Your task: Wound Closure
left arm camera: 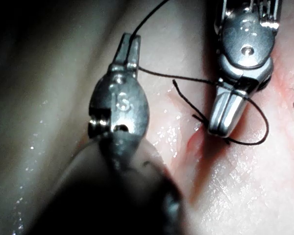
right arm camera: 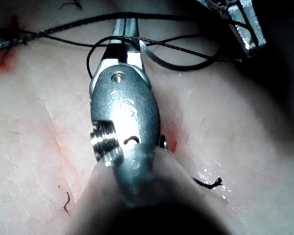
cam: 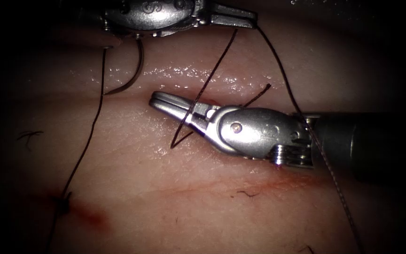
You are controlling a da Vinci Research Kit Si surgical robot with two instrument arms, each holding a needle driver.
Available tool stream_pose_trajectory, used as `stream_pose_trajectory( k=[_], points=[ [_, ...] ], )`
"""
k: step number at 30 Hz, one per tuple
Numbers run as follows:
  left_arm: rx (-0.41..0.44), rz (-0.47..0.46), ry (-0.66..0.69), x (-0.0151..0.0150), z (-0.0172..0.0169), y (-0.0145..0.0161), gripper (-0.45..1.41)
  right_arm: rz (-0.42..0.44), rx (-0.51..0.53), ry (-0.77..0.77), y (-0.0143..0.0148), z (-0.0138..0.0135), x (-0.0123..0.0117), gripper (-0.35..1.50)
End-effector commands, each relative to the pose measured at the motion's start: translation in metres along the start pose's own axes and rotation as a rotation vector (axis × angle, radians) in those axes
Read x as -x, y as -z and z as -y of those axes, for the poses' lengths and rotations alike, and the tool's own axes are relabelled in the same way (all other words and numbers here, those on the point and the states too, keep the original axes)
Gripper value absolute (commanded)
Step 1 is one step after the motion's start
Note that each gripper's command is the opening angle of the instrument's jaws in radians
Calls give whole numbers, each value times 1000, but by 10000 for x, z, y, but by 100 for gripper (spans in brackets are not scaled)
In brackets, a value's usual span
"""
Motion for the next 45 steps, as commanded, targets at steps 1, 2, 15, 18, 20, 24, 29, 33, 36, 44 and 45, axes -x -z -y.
stream_pose_trajectory(
  k=[1,2,15,18,20,24,29,33,36,44,45],
  points=[
    [-6,-5,2,8,3,-4,-45,-19,0,-1,-5,3,2,-35],
    [-11,-10,-2,12,3,-2,-45,-27,-2,-1,-5,3,1,-35],
    [-48,-136,35,53,-15,23,-45,-135,58,-7,14,-5,-4,-35],
    [-39,-169,30,59,-20,31,-45,-139,71,-9,18,-8,-4,-35],
    [-36,-191,37,62,-23,37,-45,-144,84,-16,23,-11,-4,-35],
    [-29,-231,43,64,-29,51,-45,-143,103,-20,33,-18,-3,-35],
    [-15,-241,47,66,-39,60,-45,-159,135,-40,43,-24,-3,-35],
    [-11,-239,44,72,-52,56,-45,-162,160,-85,45,-26,-2,-35],
    [-6,-239,53,77,-63,51,-45,-156,185,-114,45,-26,-2,-35],
    [13,-210,56,89,-92,37,-45,-97,280,-197,45,-28,-3,-35],
    [19,-207,60,89,-94,35,-45,-83,285,-204,44,-28,-3,-35]
  ],
)
